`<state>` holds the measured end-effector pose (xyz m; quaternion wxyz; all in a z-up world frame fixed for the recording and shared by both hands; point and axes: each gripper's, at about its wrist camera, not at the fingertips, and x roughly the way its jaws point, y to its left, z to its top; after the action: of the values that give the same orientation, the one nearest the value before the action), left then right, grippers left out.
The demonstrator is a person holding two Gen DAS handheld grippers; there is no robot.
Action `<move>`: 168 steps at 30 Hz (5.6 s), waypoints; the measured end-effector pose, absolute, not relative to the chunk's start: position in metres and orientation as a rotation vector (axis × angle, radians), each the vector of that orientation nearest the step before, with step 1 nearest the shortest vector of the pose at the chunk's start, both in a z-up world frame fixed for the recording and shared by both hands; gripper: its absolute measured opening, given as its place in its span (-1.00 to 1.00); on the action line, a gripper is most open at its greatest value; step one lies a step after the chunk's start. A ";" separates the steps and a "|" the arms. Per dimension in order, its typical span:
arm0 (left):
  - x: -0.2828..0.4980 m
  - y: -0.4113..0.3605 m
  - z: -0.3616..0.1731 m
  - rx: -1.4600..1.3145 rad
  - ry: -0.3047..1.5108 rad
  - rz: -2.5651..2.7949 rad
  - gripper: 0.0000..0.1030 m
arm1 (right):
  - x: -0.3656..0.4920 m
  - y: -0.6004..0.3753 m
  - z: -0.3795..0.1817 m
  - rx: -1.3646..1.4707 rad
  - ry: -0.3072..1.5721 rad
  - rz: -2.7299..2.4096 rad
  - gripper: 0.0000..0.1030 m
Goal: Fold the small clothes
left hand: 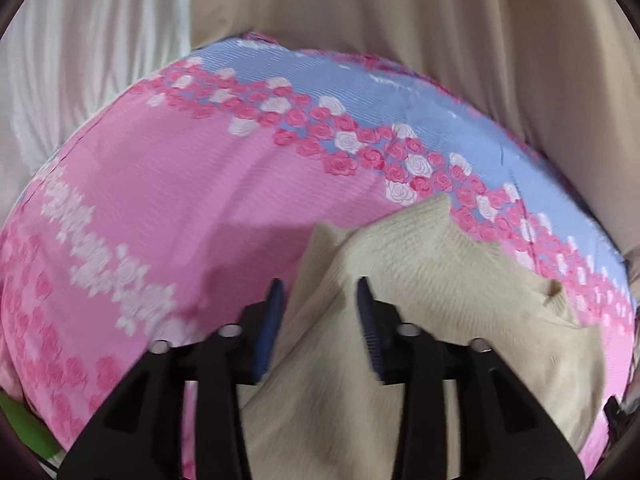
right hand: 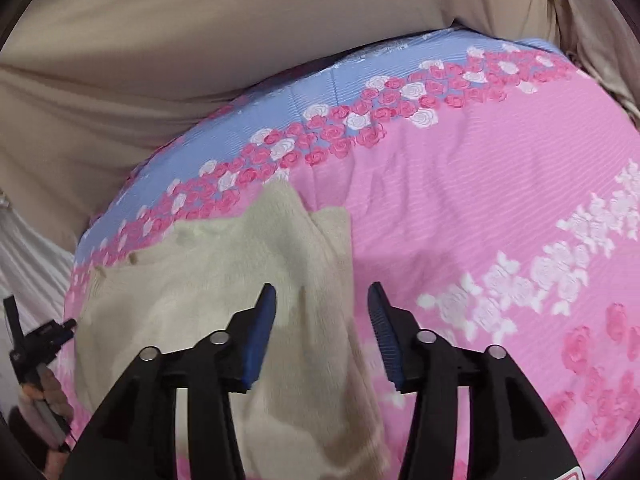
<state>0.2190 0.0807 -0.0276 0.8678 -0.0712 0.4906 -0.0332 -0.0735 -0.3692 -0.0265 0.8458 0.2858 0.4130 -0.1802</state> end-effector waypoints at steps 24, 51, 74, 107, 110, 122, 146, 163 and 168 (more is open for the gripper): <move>0.145 0.122 -0.093 -0.729 1.244 0.021 -0.54 | -0.125 -0.358 -0.101 1.239 0.745 -0.314 -0.74; 0.181 0.038 -0.045 -0.223 1.143 -0.111 -0.43 | -0.050 -0.307 -0.031 0.389 0.914 -0.318 -0.65; 0.197 0.037 -0.079 -0.096 1.148 -0.040 -0.42 | -0.056 -0.360 -0.063 0.428 0.993 -0.481 -0.89; 0.089 0.164 -0.064 -0.648 1.101 0.116 0.02 | -0.124 -0.254 -0.038 0.412 0.977 -0.307 -0.58; 0.085 0.165 -0.080 -0.714 1.149 0.108 0.09 | -0.122 -0.237 -0.042 0.385 1.003 -0.269 -0.58; 0.110 0.163 -0.095 -0.789 1.134 0.032 -0.66 | -0.122 -0.218 -0.040 0.321 1.031 -0.212 -0.47; 0.018 -0.140 -0.063 0.130 1.152 -0.643 -0.71 | -0.172 -0.290 -0.053 0.550 0.965 -0.297 -0.40; 0.014 0.026 0.007 -0.138 1.075 -0.473 0.43 | -0.053 -0.243 -0.027 0.676 1.015 -0.001 0.31; 0.019 0.090 -0.004 -0.233 1.094 -0.329 0.43 | -0.032 -0.232 -0.047 0.843 1.086 0.018 0.32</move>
<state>0.0191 0.0898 -0.0043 0.8349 -0.1100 0.5165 -0.1555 -0.0323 -0.2317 -0.0471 0.7730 0.3889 0.5011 0.0082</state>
